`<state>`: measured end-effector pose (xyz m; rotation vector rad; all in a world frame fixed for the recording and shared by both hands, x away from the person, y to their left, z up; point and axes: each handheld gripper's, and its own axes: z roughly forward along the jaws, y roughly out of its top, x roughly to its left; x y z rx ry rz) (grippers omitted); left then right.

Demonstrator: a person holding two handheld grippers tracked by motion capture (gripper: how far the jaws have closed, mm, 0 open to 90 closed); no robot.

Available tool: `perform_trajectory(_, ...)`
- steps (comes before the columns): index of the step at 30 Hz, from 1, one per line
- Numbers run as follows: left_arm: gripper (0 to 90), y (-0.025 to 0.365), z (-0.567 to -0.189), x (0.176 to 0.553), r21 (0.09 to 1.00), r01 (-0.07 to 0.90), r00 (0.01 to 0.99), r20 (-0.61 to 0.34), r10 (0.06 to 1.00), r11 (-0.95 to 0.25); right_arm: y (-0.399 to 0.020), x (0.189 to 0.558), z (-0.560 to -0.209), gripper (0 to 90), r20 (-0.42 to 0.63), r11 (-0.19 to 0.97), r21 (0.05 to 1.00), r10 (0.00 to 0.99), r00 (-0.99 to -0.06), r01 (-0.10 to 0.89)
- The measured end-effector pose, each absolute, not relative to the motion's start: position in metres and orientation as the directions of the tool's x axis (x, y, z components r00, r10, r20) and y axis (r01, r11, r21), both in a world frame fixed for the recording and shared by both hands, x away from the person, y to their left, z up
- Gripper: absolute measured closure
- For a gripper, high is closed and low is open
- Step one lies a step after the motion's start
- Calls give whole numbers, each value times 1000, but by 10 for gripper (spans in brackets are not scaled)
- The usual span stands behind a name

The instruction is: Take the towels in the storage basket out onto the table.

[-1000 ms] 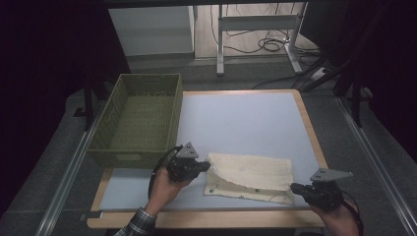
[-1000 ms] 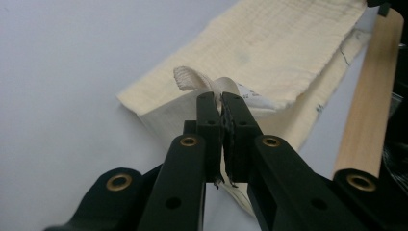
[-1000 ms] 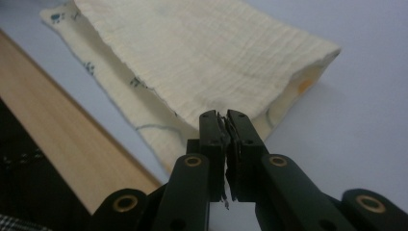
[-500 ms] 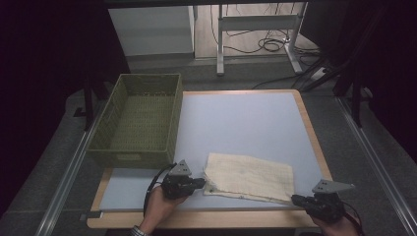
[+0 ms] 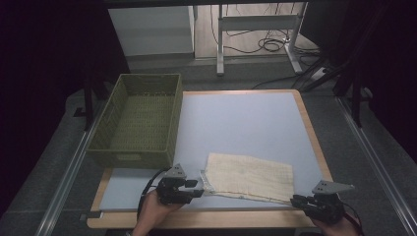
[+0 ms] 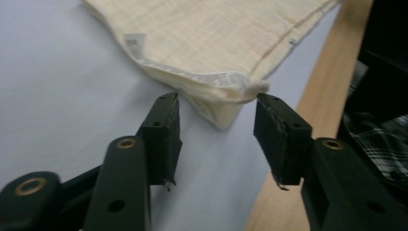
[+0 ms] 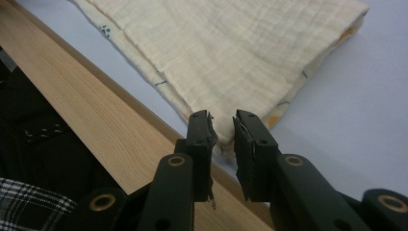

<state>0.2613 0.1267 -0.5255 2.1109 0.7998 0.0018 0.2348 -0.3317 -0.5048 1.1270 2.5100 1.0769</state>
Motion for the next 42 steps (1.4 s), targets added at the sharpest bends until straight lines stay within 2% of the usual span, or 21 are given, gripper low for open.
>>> perform_trajectory(4,486,127,-525,258,713,537,799,-260,542,-451,-333,236,-504,748,112,442,690,717,-688,573)
perform_trajectory(10,462,133,-514,270,718,571,748,-255,613,-398,-336,245,-496,728,98,428,705,731,-675,566)
perform_trajectory(15,465,115,-509,298,725,571,726,-225,650,-386,-334,268,-494,718,89,410,717,749,-657,563)
perform_trajectory(22,550,83,-495,345,733,549,715,-164,680,-401,-329,313,-481,725,71,376,733,787,-613,567)
perform_trajectory(26,557,75,-501,373,712,574,680,-140,720,-403,-321,340,-485,702,57,384,716,801,-597,583)
perform_trajectory(29,527,74,-512,385,683,608,659,-149,737,-405,-317,350,-497,651,39,407,689,805,-592,600)
perform_trajectory(33,456,76,-525,385,659,614,661,-129,739,-435,-316,346,-511,597,19,445,665,793,-609,600)
perform_trajectory(36,453,76,-531,382,661,608,668,-126,734,-440,-316,339,-514,593,15,453,668,785,-619,590)
perform_trajectory(38,459,75,-530,381,659,596,677,-105,729,-459,-316,338,-514,622,10,456,671,783,-621,585)
perform_trajectory(39,483,74,-530,380,661,596,679,-110,726,-457,-316,339,-514,682,22,448,672,783,-621,589)
perform_trajectory(41,623,72,-530,377,662,589,699,-129,704,-463,-315,341,-514,822,53,444,671,770,-635,594)
perform_trajectory(42,707,71,-529,375,659,592,706,-146,693,-464,-313,341,-514,843,50,450,668,768,-639,593)
